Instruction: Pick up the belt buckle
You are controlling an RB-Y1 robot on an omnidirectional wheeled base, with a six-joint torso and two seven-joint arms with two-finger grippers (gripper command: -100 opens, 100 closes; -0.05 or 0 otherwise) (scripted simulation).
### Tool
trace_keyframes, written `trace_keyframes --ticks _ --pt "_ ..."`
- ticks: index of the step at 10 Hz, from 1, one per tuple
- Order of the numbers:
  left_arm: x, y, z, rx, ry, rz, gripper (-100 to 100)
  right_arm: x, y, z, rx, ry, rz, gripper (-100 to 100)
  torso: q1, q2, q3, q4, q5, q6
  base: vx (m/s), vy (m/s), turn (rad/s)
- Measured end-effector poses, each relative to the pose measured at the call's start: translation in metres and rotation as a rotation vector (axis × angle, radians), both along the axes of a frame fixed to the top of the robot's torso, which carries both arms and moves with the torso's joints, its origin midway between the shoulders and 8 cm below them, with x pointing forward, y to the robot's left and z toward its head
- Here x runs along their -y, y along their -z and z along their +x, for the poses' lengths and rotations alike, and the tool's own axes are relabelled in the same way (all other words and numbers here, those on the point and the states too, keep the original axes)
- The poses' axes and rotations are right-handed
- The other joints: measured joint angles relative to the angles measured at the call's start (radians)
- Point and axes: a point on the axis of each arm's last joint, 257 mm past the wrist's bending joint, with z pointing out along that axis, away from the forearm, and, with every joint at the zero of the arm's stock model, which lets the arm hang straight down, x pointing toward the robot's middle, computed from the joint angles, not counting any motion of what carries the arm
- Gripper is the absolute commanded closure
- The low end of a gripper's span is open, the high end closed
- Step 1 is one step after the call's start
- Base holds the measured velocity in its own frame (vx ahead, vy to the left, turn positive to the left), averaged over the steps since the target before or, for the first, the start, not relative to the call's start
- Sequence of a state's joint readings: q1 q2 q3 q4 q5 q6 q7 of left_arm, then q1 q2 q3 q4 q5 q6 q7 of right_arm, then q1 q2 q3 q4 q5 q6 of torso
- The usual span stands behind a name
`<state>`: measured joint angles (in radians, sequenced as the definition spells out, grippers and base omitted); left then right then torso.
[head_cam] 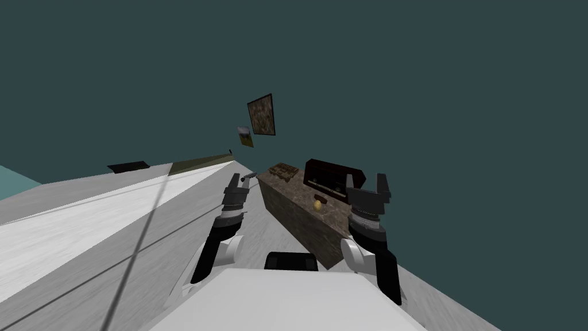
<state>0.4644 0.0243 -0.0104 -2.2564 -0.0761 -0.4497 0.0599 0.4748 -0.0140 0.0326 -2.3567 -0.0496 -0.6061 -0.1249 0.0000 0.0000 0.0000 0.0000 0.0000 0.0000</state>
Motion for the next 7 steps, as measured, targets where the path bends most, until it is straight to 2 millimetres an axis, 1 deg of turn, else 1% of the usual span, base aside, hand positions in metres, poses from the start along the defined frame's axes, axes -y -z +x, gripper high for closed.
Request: trace_keyframes --ticks 3,5,7 --pt "0.000 0.000 0.000 0.000 0.000 0.000 0 -0.013 0.010 0.009 -0.026 -0.021 -0.087 -100 -0.001 0.001 0.001 0.000 0.000 0.000 -0.020 -0.010 0.022" --pt "0.000 0.000 0.000 0.000 0.000 0.000 0 -0.027 0.022 0.018 -0.049 -0.035 -0.171 -100 -0.002 0.002 0.001 0.000 0.000 0.000 -0.026 -0.017 0.027" --pt "0.000 0.000 0.000 0.000 0.000 0.000 0 -0.033 0.034 0.025 -0.068 -0.046 -0.240 -100 -0.001 0.001 0.001 0.000 0.000 0.000 -0.013 -0.007 0.020"
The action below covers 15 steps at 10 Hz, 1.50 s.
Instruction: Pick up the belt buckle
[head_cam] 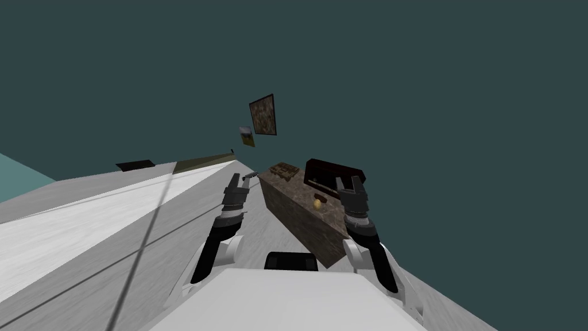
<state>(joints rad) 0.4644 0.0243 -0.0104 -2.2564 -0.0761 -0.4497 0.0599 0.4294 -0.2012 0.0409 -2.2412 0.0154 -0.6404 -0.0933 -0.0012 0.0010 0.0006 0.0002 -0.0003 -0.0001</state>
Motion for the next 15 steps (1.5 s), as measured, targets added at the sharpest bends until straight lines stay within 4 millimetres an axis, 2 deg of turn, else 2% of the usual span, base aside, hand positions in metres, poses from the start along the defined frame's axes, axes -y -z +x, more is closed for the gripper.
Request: trace_keyframes --ticks 5,10,15 --pt "0.000 0.000 0.000 0.000 0.000 0.000 0 -0.016 0.024 0.014 -0.036 -0.023 -0.163 -100 0.000 0.000 0.000 0.000 0.000 0.000 -0.015 -0.012 0.031" --pt "0.000 0.000 0.000 0.000 0.000 0.000 0 -0.031 0.064 0.028 -0.077 -0.045 -0.364 -100 0.000 0.000 0.000 0.000 0.000 0.000 -0.016 -0.016 0.039" --pt "0.000 0.000 0.000 0.000 0.000 0.000 0 -0.033 0.104 0.038 -0.113 -0.067 -0.573 -100 0.000 -0.001 0.000 0.000 0.000 0.000 -0.014 -0.015 0.055"
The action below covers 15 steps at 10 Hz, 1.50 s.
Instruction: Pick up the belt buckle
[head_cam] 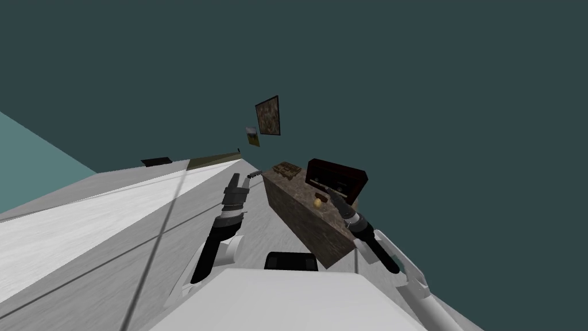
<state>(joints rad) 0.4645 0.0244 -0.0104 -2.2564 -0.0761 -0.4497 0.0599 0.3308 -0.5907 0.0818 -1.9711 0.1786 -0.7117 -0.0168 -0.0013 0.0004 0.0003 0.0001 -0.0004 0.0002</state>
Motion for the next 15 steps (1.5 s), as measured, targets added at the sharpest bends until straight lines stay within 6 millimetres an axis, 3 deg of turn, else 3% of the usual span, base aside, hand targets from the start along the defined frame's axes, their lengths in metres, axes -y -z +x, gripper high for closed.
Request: trace_keyframes --ticks 8,15 --pt "0.000 0.000 0.000 0.000 0.000 0.000 0 0.021 0.075 0.011 -0.067 -0.038 -0.369 -100 0.000 0.000 0.000 0.000 0.000 0.000 -0.013 -0.011 0.073" --pt "0.000 0.000 0.000 0.000 0.000 0.000 0 0.072 0.141 0.009 -0.144 -0.073 -0.700 -100 0.001 0.000 0.000 0.000 0.000 0.000 -0.011 -0.004 0.085"
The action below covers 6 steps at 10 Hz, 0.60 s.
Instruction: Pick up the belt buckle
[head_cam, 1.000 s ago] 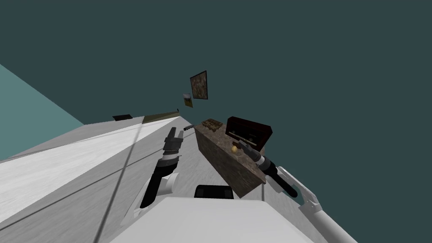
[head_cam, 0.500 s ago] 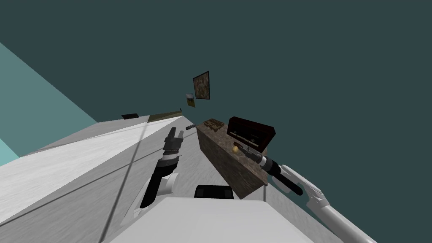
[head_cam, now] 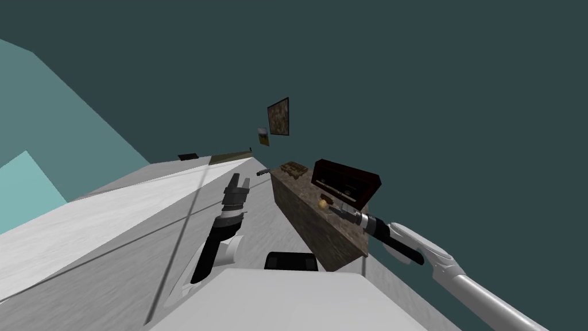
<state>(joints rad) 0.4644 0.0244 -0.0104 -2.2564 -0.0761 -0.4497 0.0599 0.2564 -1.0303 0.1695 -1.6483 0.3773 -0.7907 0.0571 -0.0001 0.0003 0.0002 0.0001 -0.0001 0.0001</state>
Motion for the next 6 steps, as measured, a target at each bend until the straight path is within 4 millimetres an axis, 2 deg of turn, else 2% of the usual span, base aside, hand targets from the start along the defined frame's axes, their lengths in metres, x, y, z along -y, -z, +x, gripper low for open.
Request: trace_keyframes --ticks 4,6 --pt "0.000 0.000 0.000 0.000 0.000 0.000 0 0.036 0.031 -0.002 -0.048 -0.017 -0.177 -100 0.001 -0.001 0.000 0.000 0.000 0.000 -0.007 0.004 0.107" --pt "0.000 0.000 0.000 0.000 0.000 0.000 0 0.061 0.046 -0.007 -0.077 -0.021 -0.264 -100 0.001 0.000 0.000 0.000 0.000 0.000 -0.006 0.008 0.113"
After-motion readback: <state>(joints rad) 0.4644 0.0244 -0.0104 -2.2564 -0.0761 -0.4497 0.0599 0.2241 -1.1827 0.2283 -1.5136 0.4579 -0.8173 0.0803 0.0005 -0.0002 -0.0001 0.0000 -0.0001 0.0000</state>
